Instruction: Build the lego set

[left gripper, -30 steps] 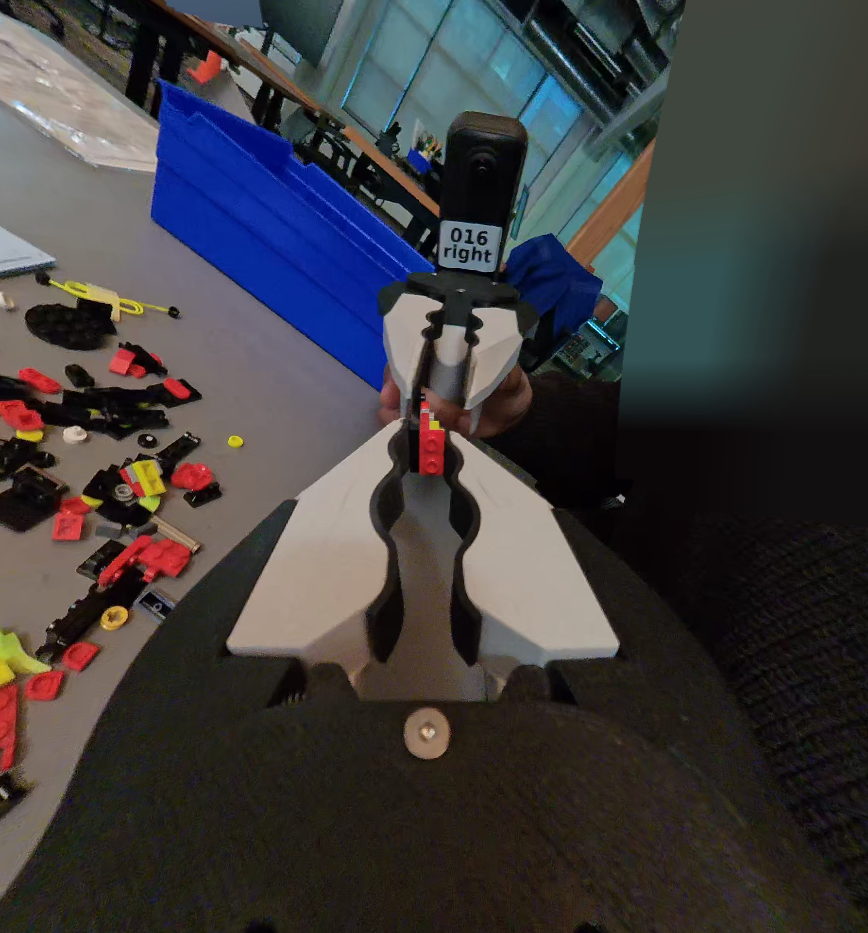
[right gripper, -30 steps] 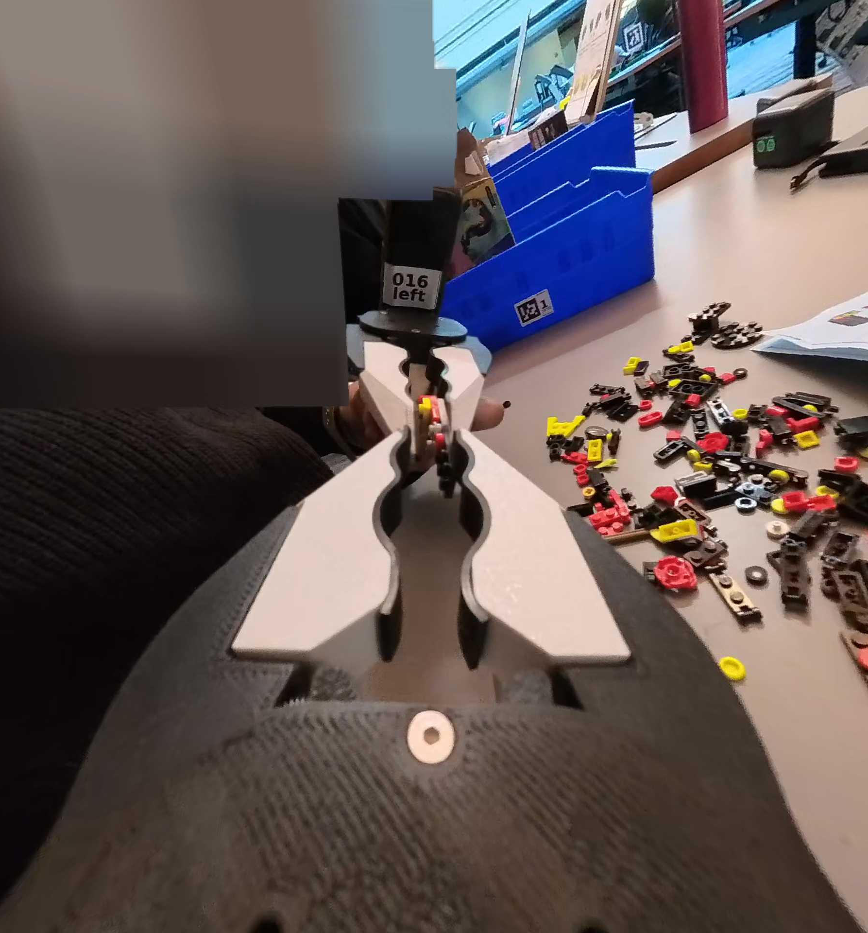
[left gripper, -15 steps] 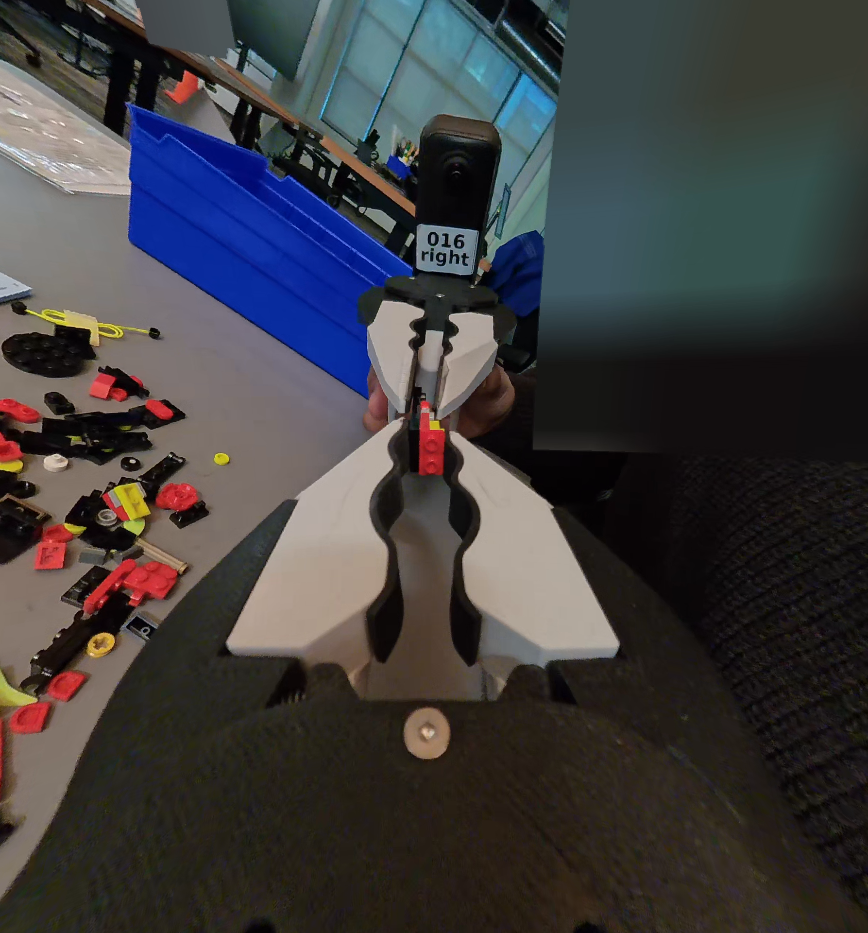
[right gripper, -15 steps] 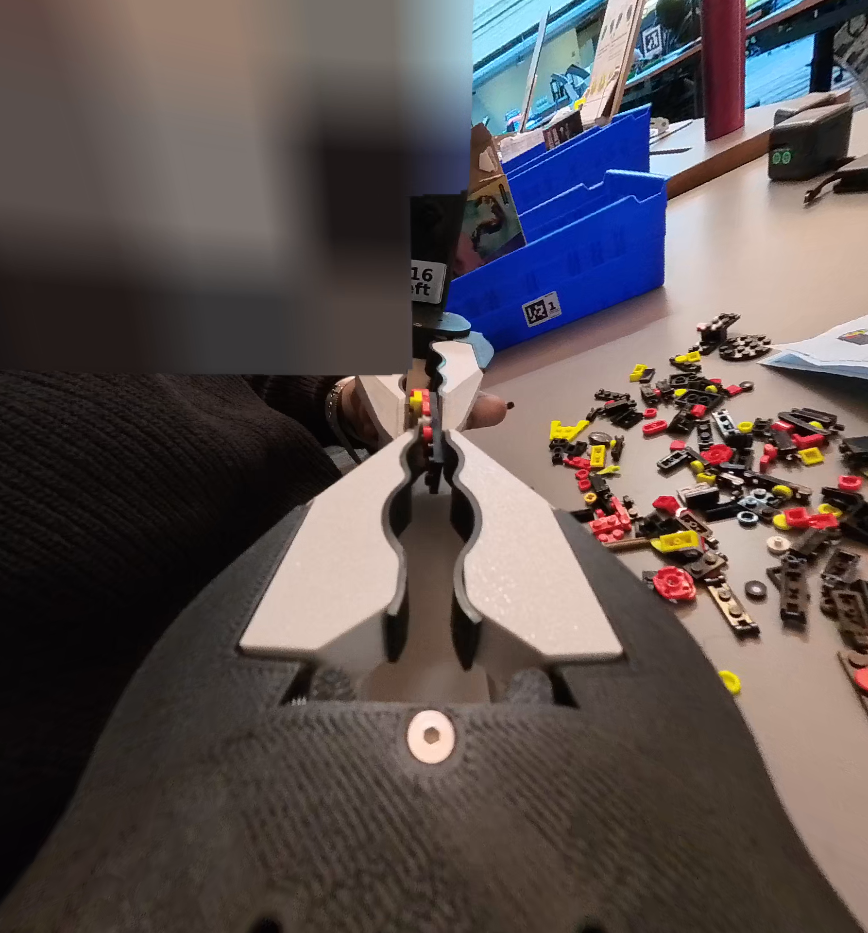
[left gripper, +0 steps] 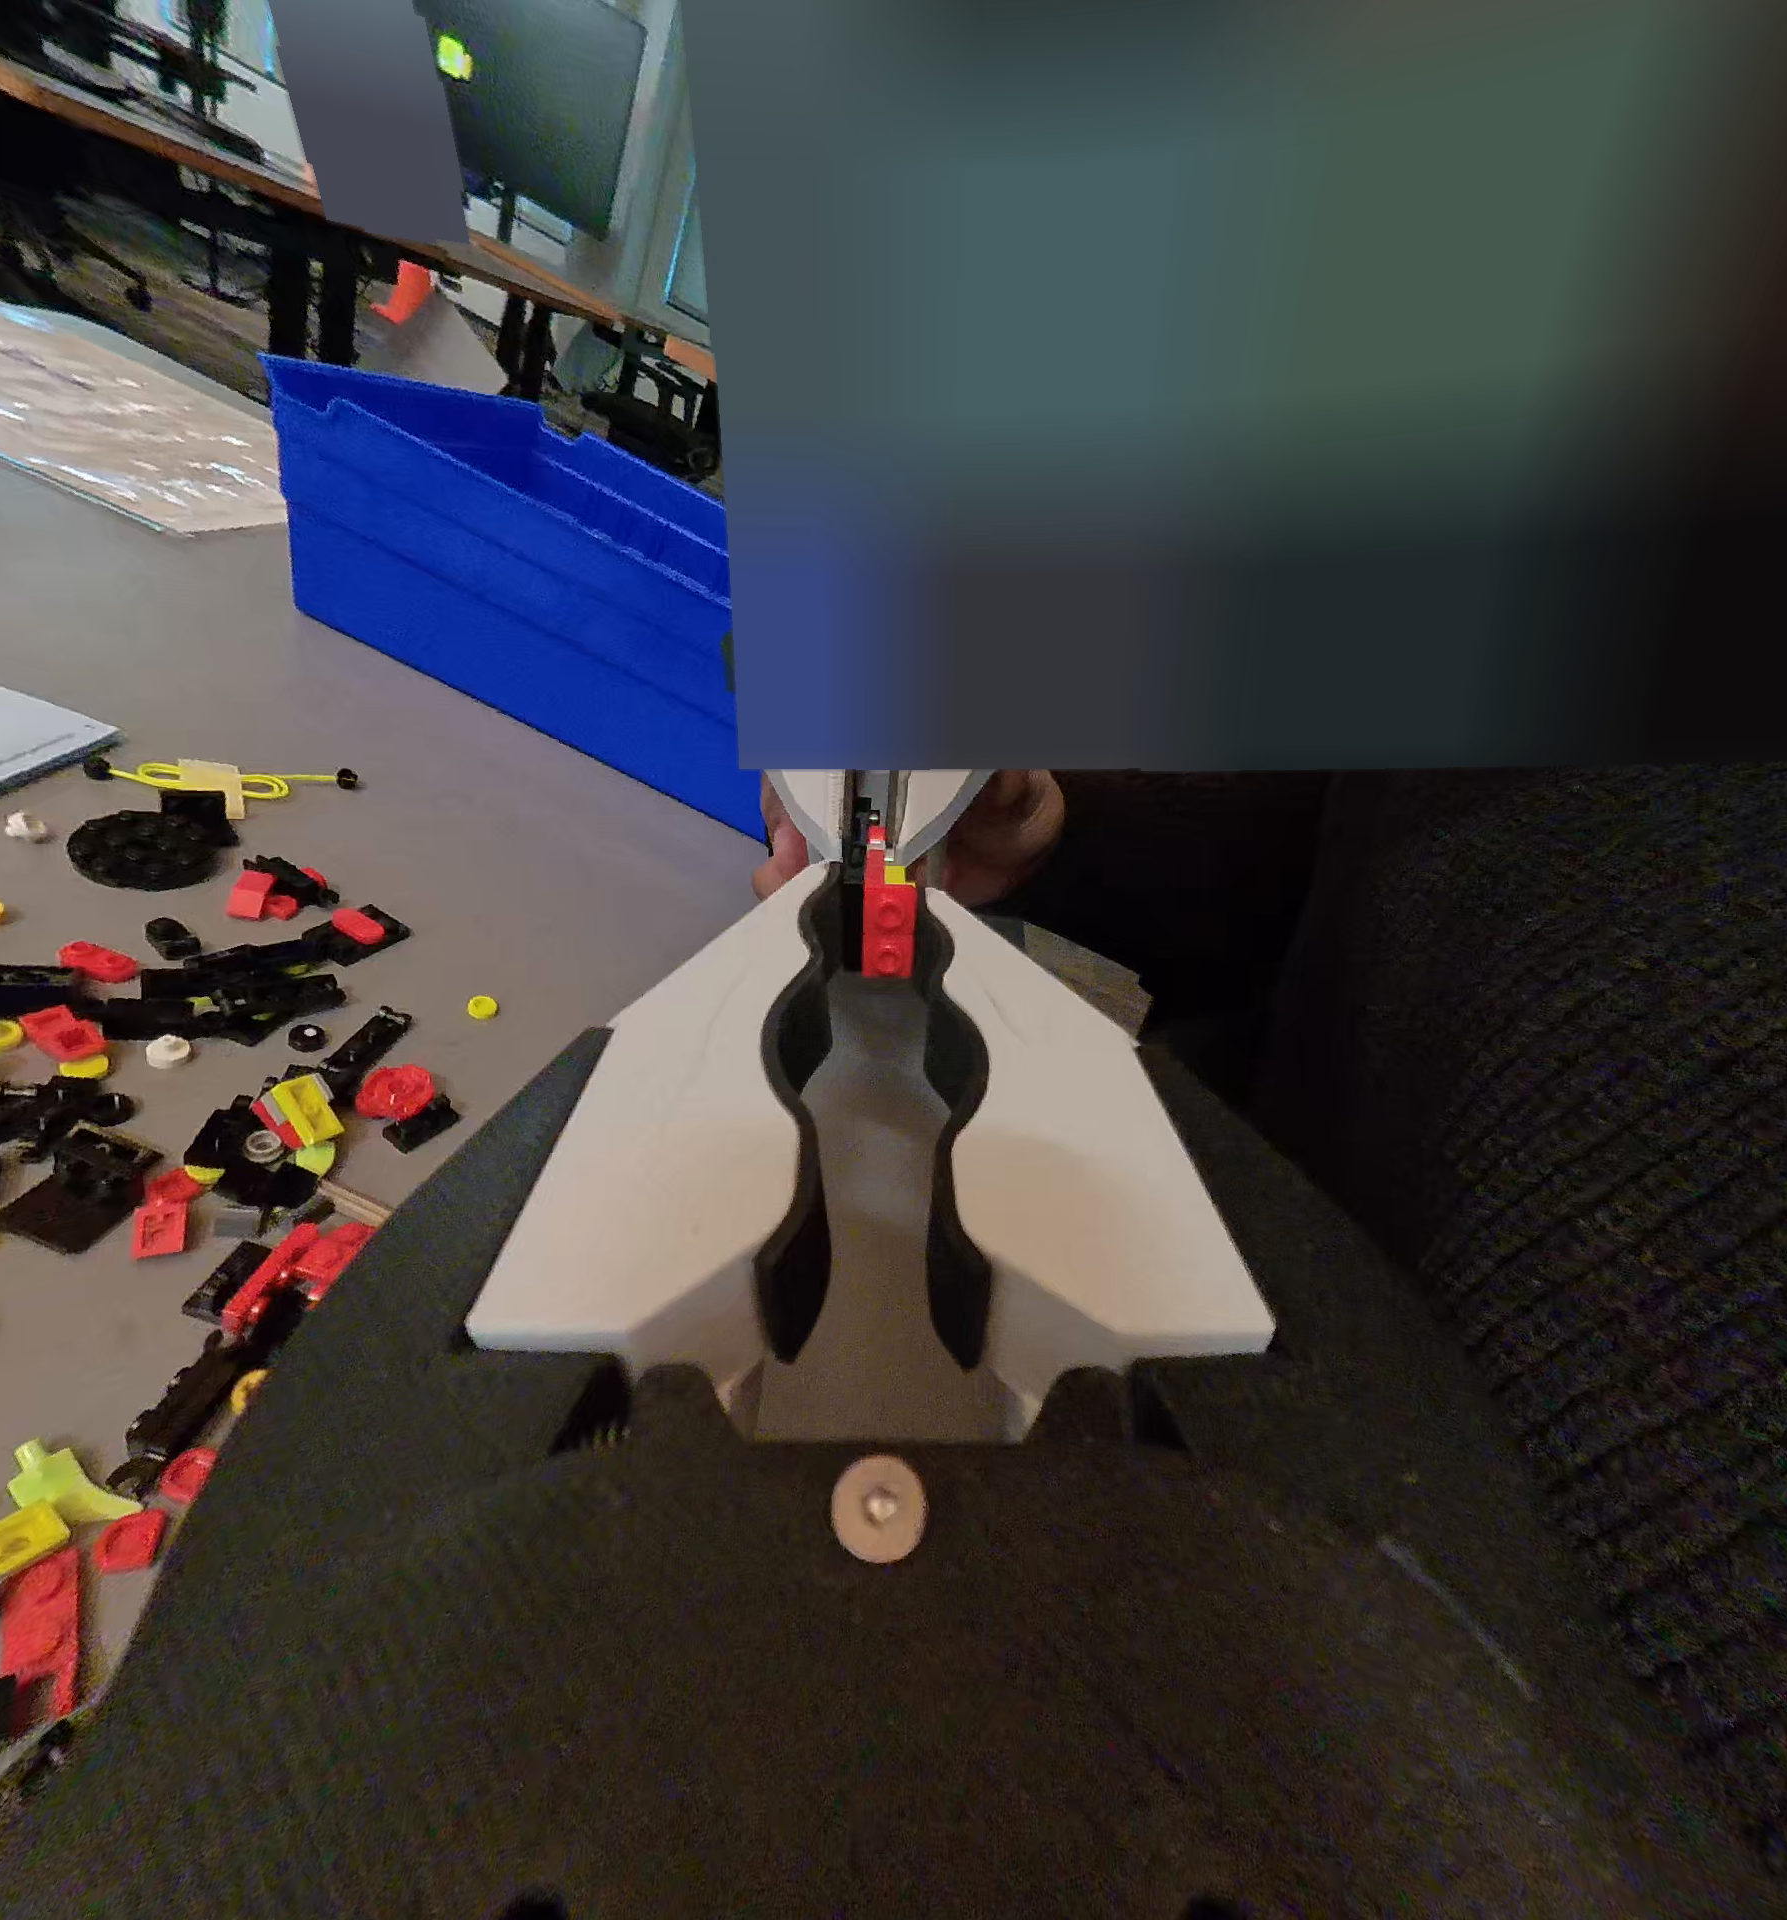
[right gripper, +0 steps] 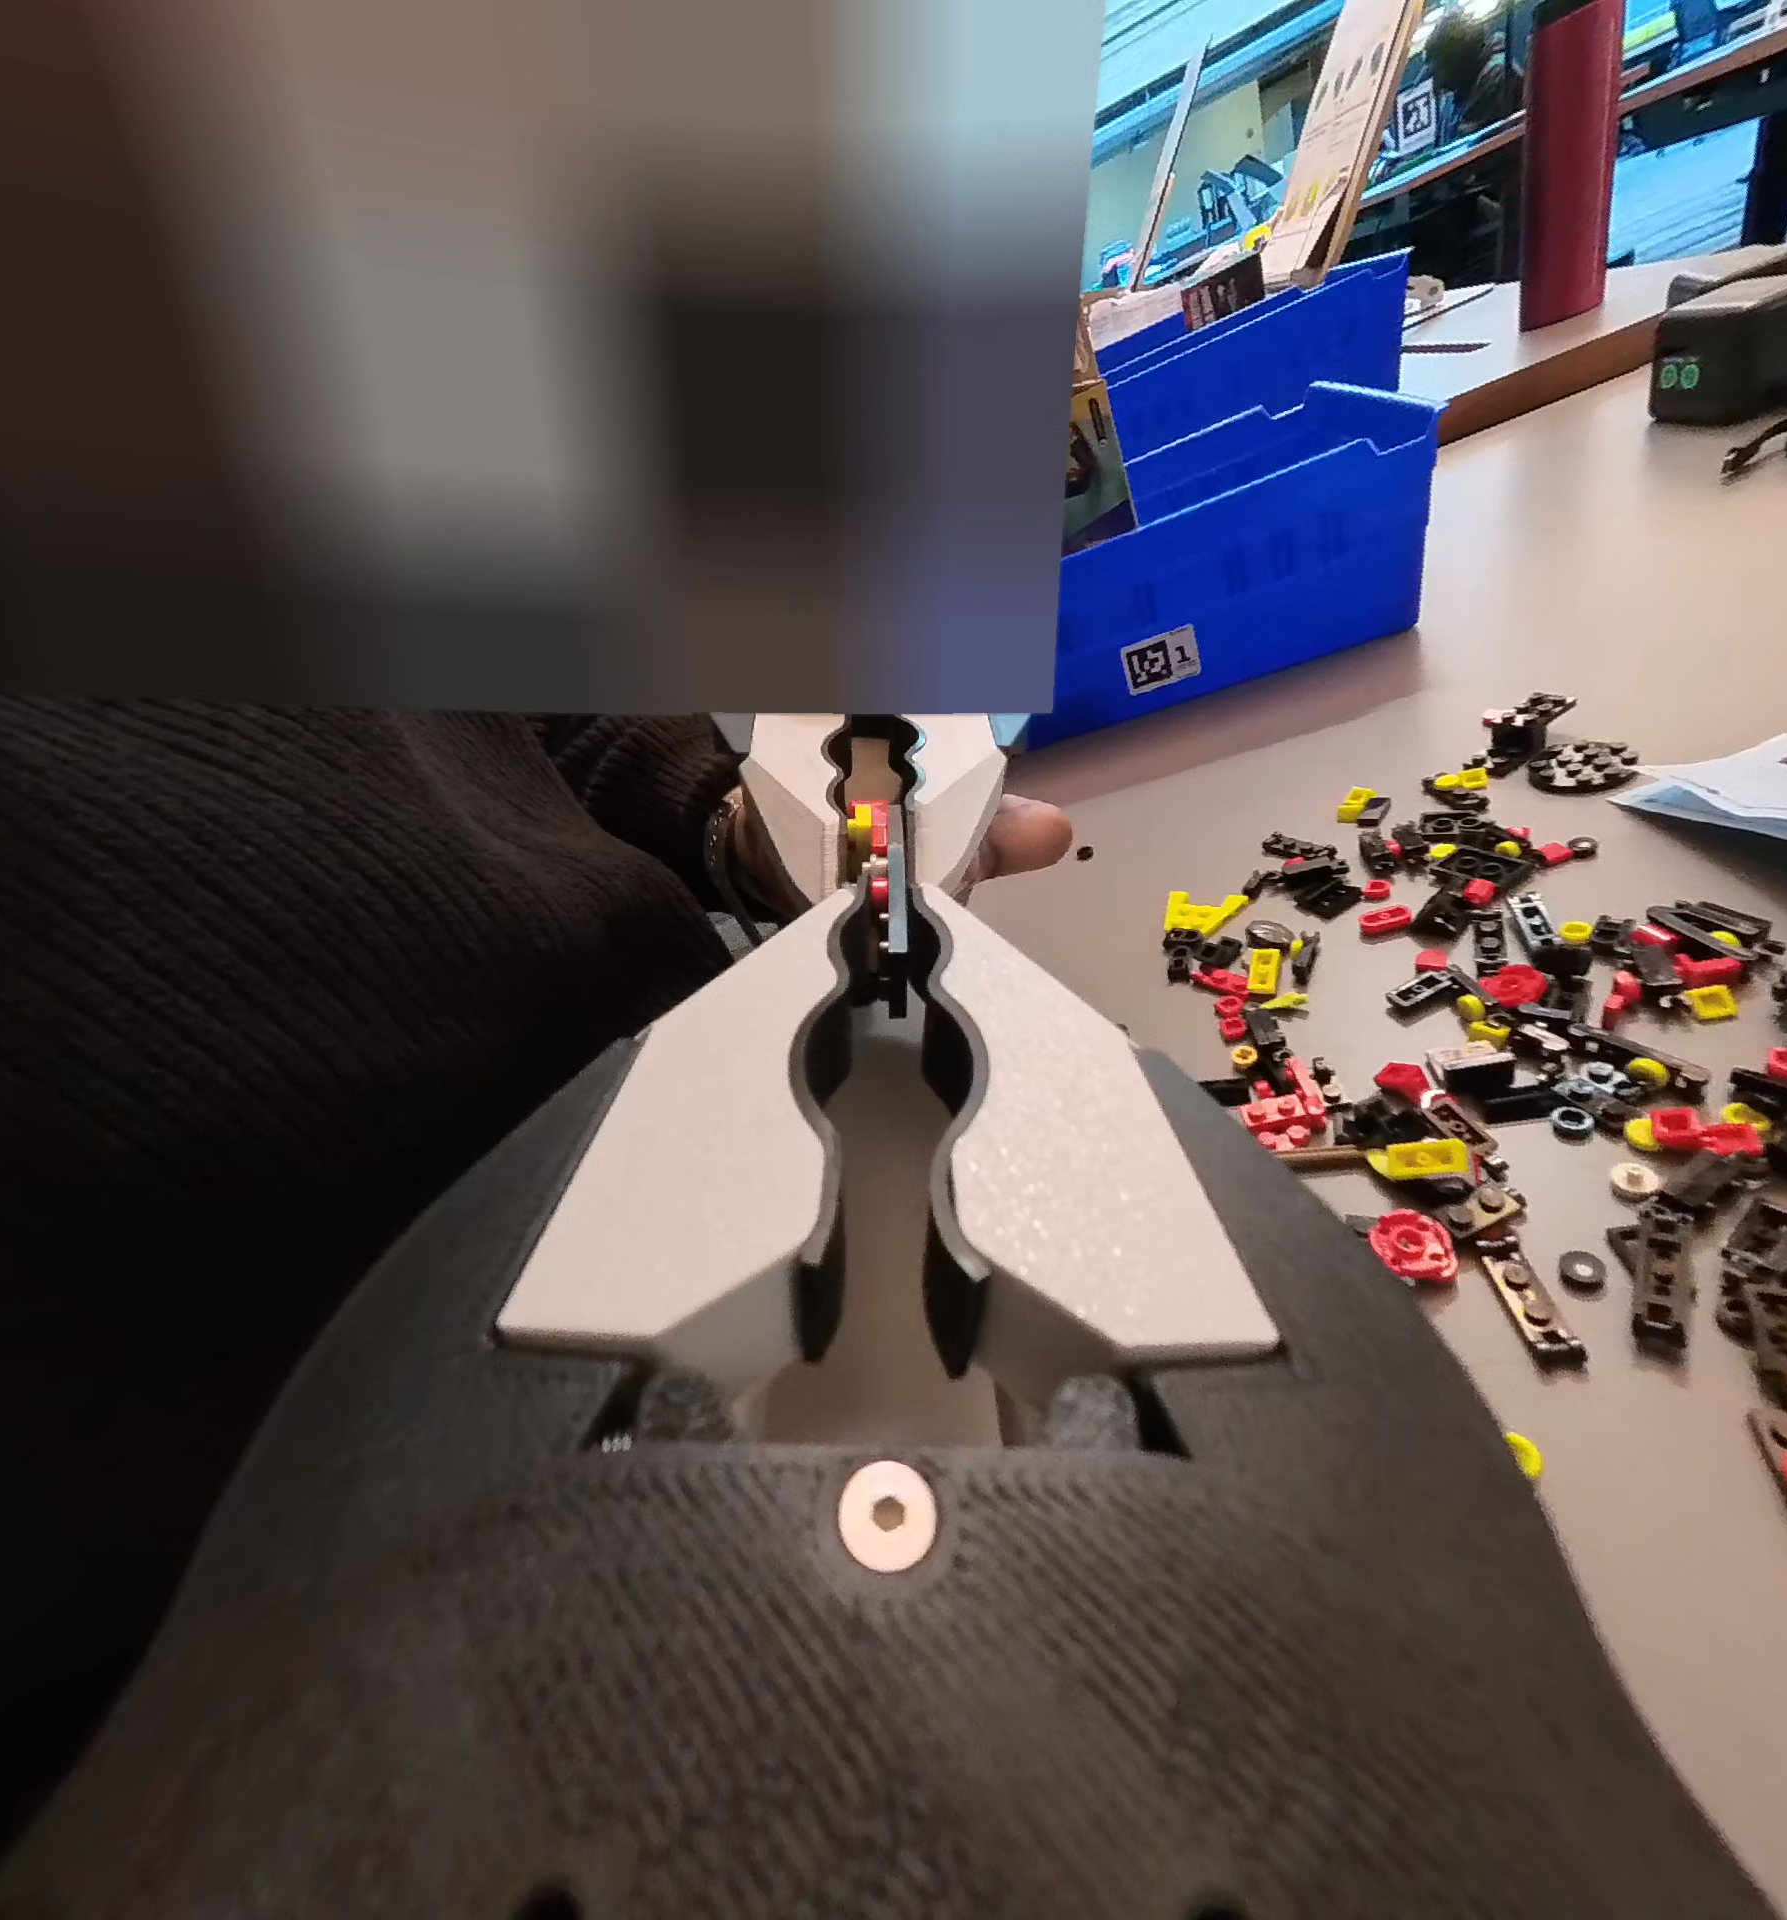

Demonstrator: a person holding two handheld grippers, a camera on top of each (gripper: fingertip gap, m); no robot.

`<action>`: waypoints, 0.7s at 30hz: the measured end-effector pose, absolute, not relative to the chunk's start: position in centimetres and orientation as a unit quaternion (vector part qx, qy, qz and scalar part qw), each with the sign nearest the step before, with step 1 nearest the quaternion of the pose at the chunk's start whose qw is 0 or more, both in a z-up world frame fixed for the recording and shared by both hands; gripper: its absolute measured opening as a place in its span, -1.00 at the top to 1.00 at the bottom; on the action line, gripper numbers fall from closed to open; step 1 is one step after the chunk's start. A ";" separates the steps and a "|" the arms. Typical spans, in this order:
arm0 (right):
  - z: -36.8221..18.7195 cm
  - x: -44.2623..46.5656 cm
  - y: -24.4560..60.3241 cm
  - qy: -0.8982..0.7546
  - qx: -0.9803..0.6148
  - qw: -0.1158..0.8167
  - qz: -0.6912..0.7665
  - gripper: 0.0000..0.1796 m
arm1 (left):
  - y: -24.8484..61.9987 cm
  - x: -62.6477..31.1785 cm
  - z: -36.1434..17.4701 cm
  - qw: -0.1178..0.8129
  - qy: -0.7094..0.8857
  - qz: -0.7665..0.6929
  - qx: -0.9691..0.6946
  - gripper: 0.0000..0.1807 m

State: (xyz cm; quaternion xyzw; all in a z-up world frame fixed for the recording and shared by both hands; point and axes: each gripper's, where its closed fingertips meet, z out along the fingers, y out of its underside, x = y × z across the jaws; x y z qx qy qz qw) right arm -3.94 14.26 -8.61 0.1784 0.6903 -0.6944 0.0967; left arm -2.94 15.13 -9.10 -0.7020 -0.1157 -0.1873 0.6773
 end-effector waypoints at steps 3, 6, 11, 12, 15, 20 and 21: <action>-8.5 -3.9 14.3 0.694 0.172 0.088 -0.694 0.95 | 15.1 -2.9 -8.9 0.682 -0.115 -0.190 -0.697 0.91; -8.5 -3.9 14.4 0.703 0.171 0.074 -0.686 0.95 | 15.3 -3.0 -8.9 0.685 -0.119 -0.197 -0.692 0.91; -8.6 -3.9 14.3 0.709 0.174 0.069 -0.680 0.95 | 15.2 -3.0 -9.0 0.684 -0.120 -0.200 -0.692 0.90; -8.6 -4.0 14.3 0.706 0.174 0.069 -0.683 0.95 | 15.2 -3.2 -9.1 0.683 -0.124 -0.197 -0.692 0.90; -8.6 -4.0 14.3 0.704 0.162 0.057 -0.689 0.95 | 15.2 -3.1 -9.1 0.680 -0.124 -0.204 -0.693 0.91; -8.3 -4.1 14.6 0.707 0.147 0.016 -0.692 0.81 | 15.2 -3.0 -9.2 0.679 -0.120 -0.198 -0.697 0.91; -8.2 -4.1 14.7 0.705 0.147 0.017 -0.694 0.79 | 15.2 -3.0 -9.2 0.678 -0.121 -0.197 -0.697 0.91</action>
